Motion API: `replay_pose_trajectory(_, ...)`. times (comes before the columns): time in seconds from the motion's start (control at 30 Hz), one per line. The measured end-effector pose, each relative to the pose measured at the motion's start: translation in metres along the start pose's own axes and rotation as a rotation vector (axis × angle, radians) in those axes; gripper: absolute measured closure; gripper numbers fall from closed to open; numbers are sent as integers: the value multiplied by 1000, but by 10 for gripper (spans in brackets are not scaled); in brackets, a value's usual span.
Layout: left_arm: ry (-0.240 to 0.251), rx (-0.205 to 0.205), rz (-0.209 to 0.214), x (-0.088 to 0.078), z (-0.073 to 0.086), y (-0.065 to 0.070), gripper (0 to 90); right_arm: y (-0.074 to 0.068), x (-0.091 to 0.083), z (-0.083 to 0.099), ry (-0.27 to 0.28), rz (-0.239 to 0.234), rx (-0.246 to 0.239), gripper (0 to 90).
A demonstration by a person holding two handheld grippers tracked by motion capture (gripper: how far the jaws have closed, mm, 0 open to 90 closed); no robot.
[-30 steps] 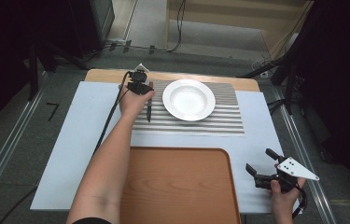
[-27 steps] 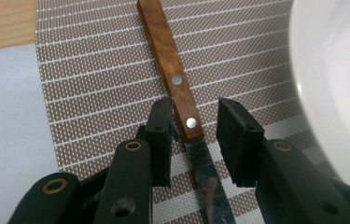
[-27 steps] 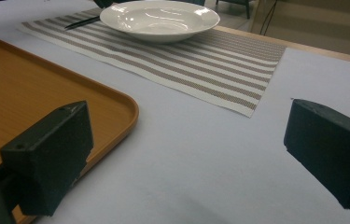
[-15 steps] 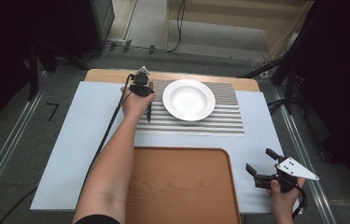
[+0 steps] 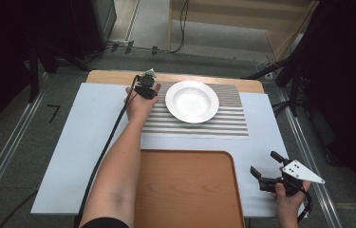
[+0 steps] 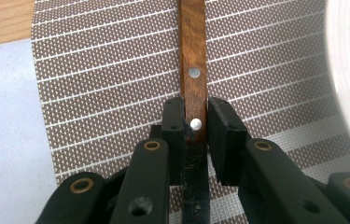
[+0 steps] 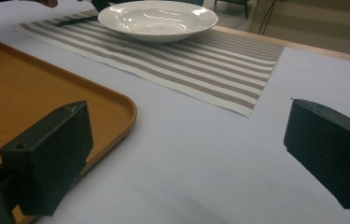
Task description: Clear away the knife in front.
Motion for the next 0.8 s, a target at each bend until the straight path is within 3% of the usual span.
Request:
replay_pose_trajectory(0.2,-11,27,-6,-2,2,-2,768,1,-2,0,12,5,1,2)
replay_pose_trajectory(0.37,4,29,23,-12,3,-5,768,2,-4,1,24,5,25,3)
replay_pose_trajectory(0.8,41,81,87,-39,15,-1,768,2,-3,1,13,2,13,3)
Point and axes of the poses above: each handheld gripper's, and its own axes: x roughly forward along the jaws, z roughly out of its underside, y roughly to its right, the point moved 1 cm from there along x, roughly forward along the jaws, and after that the axes turned 12 degrees about -y, right-handed, at the moved point
